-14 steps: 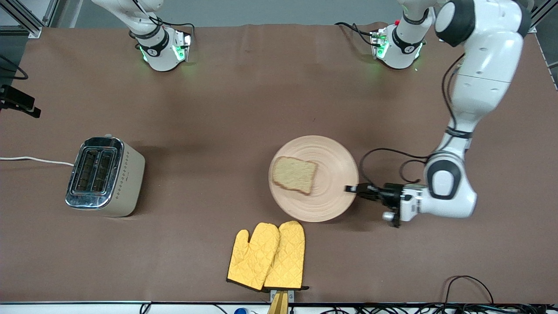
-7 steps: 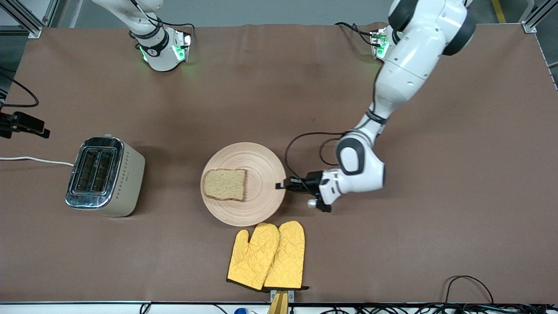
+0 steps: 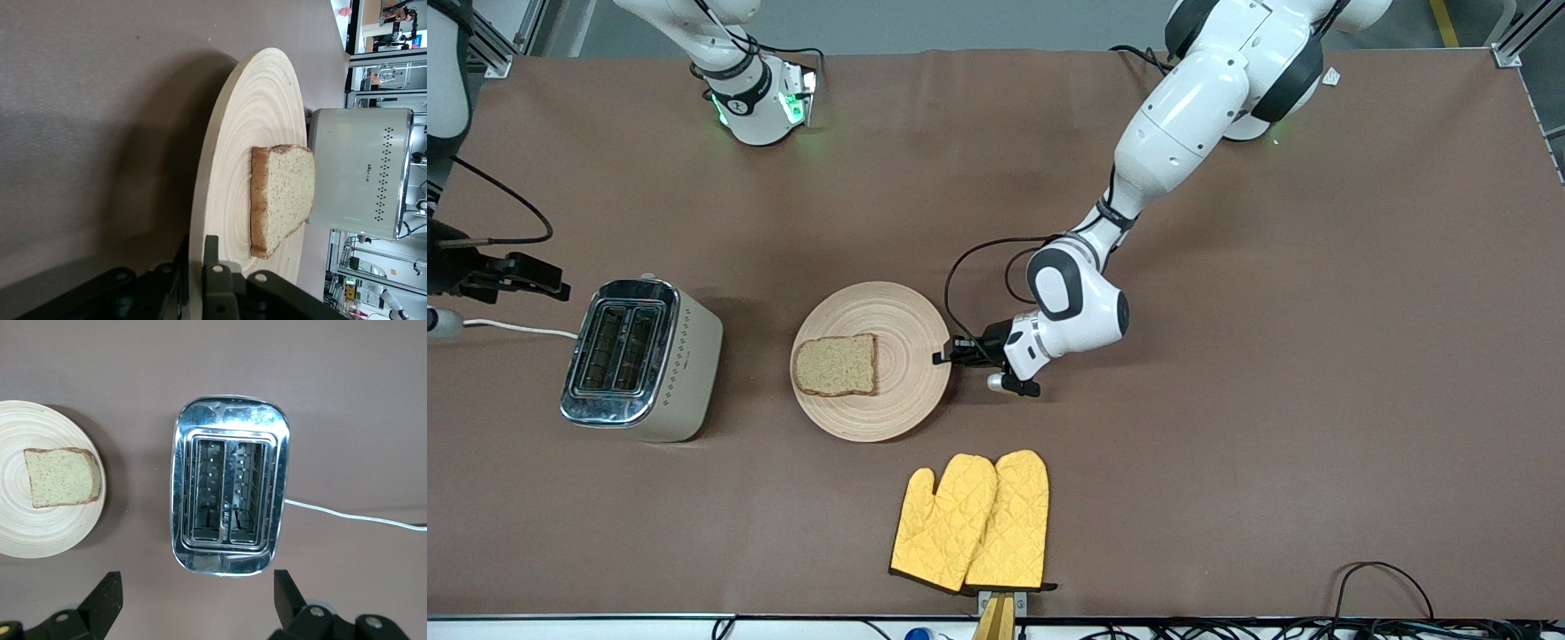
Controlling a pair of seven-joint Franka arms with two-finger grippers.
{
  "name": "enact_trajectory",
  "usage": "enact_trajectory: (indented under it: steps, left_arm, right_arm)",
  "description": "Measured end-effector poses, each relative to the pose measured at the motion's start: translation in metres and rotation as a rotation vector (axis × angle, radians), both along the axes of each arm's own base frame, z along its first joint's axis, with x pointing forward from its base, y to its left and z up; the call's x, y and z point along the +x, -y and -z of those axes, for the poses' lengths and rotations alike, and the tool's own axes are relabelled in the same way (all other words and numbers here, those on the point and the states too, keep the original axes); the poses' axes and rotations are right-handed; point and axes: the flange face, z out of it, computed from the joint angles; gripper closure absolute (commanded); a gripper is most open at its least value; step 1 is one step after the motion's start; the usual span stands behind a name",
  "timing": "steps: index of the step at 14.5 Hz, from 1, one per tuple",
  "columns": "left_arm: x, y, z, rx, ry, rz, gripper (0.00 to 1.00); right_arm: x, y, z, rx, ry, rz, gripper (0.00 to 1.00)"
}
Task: Move plate and put bread in toaster
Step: 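Slide the plate with the left gripper toward the toaster, then release the plate with the left gripper while the right gripper reaches the toaster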
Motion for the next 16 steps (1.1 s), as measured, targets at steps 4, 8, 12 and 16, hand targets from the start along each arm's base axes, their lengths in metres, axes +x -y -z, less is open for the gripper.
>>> enact_trajectory:
  steps: [4, 8, 12, 16]
  left_arm:
    - [0.006, -0.003, 0.000, -0.002, 0.006, -0.010, 0.00]
    - [0.028, -0.017, -0.015, 0.004, 0.047, -0.032, 0.00]
    - [0.072, -0.062, -0.056, 0.121, 0.067, -0.029, 0.00]
    - [0.112, -0.134, -0.111, 0.223, 0.060, 0.066, 0.00]
  right_arm:
    - [0.001, -0.008, 0.012, 0.000, -0.007, -0.001, 0.00]
    - [0.004, -0.015, 0.019, -0.002, 0.013, -0.013, 0.00]
    - [0.008, -0.042, 0.033, -0.004, 0.035, -0.017, 0.00]
    - [0.013, -0.076, 0.085, -0.003, 0.066, 0.002, 0.00]
